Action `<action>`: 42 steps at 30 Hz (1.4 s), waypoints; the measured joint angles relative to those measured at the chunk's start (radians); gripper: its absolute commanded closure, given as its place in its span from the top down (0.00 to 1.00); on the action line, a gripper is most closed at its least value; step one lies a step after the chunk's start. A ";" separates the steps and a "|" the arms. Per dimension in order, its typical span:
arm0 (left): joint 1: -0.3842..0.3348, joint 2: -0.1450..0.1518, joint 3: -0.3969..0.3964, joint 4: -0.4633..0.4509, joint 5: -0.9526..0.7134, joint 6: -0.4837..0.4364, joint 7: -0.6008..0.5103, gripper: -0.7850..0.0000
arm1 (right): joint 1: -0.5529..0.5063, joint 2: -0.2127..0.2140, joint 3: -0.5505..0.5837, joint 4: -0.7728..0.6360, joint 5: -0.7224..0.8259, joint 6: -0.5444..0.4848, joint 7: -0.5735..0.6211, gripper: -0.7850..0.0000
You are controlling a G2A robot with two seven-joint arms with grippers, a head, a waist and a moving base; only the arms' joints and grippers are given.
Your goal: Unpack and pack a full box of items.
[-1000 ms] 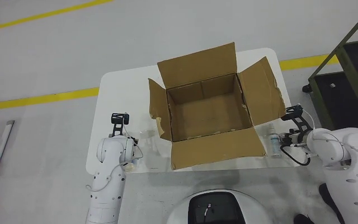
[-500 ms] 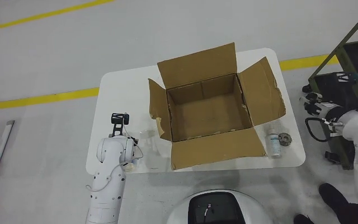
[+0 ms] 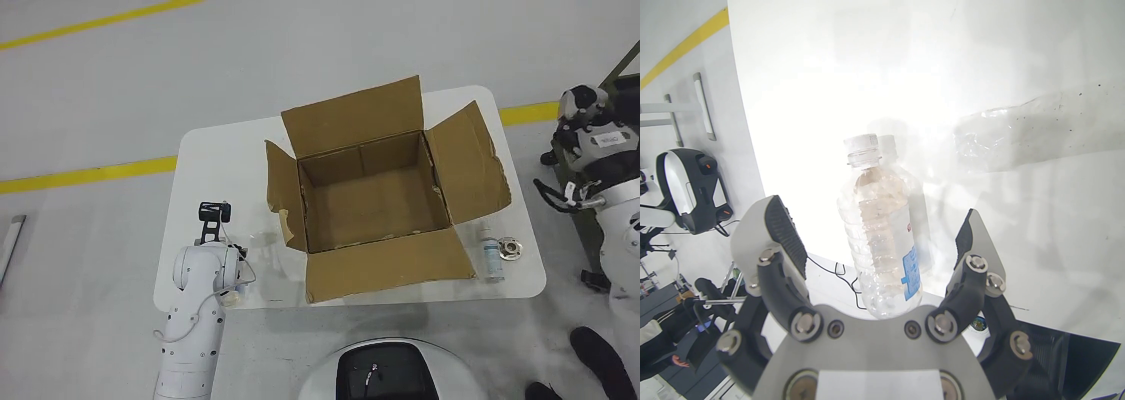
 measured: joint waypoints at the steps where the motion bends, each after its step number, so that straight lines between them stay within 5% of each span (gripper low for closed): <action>1: 0.000 0.000 0.000 0.000 0.000 0.000 0.000 1.00 | 0.004 -0.001 -0.023 0.005 -0.015 0.000 -0.012 0.00; 11: 0.005 0.000 -0.003 -0.002 -0.006 0.000 0.010 1.00 | 0.014 -0.009 -0.132 0.037 -0.037 0.031 -0.056 0.00; 17: 0.047 0.006 -0.034 -0.091 0.063 0.026 0.132 1.00 | 0.014 -0.009 -0.132 0.037 -0.037 0.031 -0.056 0.00; 23: 0.144 0.008 -0.033 -0.235 0.282 0.200 0.405 1.00 | 0.014 -0.009 -0.132 0.037 -0.037 0.031 -0.056 0.00; 33: 0.197 0.000 -0.087 -0.455 0.057 0.125 0.538 1.00 | 0.014 -0.009 -0.132 0.037 -0.037 0.031 -0.056 0.00; 42: 0.128 -0.010 -0.083 -0.454 -0.072 0.128 0.549 1.00 | 0.014 -0.009 -0.132 0.037 -0.037 0.031 -0.056 0.00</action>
